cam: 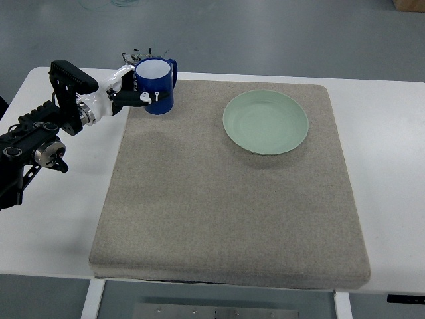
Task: Place cup left of plate with left hand
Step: 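Lift the blue mug and carry it past the plate toward the far board corner, then lower the blue mug onto the board beside the plate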
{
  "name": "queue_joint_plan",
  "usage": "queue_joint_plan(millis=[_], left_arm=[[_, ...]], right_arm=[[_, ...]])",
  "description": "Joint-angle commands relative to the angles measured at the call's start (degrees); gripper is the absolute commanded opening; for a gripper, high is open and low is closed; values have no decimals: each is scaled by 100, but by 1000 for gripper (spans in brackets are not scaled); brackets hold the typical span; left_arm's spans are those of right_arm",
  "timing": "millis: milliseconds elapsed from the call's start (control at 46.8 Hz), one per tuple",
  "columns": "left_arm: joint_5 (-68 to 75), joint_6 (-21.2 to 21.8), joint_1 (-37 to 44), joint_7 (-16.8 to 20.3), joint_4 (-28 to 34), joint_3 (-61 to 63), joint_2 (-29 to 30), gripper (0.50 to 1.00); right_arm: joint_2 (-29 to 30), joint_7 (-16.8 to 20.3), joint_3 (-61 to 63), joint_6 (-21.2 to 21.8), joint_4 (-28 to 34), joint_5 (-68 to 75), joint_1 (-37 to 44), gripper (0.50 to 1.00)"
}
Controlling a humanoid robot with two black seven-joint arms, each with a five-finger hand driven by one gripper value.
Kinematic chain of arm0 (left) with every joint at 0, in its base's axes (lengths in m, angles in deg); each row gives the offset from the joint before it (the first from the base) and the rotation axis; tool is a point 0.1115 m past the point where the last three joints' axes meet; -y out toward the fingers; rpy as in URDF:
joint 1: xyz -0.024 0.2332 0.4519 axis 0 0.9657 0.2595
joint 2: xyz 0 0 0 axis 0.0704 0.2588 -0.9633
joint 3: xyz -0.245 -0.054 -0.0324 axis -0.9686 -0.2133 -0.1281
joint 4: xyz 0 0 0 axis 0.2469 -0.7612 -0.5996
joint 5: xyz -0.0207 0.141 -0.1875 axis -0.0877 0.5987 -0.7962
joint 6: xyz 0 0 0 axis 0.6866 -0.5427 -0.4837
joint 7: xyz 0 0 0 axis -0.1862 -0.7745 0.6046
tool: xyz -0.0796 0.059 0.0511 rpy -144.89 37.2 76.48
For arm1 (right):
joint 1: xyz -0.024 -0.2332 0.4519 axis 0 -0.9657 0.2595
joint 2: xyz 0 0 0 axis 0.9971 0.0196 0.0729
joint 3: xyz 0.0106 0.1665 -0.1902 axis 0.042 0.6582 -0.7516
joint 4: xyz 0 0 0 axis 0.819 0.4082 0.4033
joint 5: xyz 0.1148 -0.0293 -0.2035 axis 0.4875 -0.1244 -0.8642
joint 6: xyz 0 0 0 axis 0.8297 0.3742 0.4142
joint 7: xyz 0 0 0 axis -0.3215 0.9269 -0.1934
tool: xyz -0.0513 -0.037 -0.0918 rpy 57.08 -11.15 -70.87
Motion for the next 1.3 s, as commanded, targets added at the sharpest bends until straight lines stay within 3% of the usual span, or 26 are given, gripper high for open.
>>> queue_joint_plan(millis=[0,256,705,1176,1282], left_arm=[[52,69,51,105,38,1,-1,500],[78,693,139,140,126,106,-62,500],[69,948,323,140,126,98,-203,500],[43,948,376,281,117,45,-300,503],[52,966,437,281,117,54,-379,546]], right_arm=[[0,0,0,2,9,0,0,934],[0,0,0,-7,0,0,0,934],[0,0,0,2,0,0,0,934],[0,0,0,2,0,0,0,934],[0,0,0,2,0,0,0,934]])
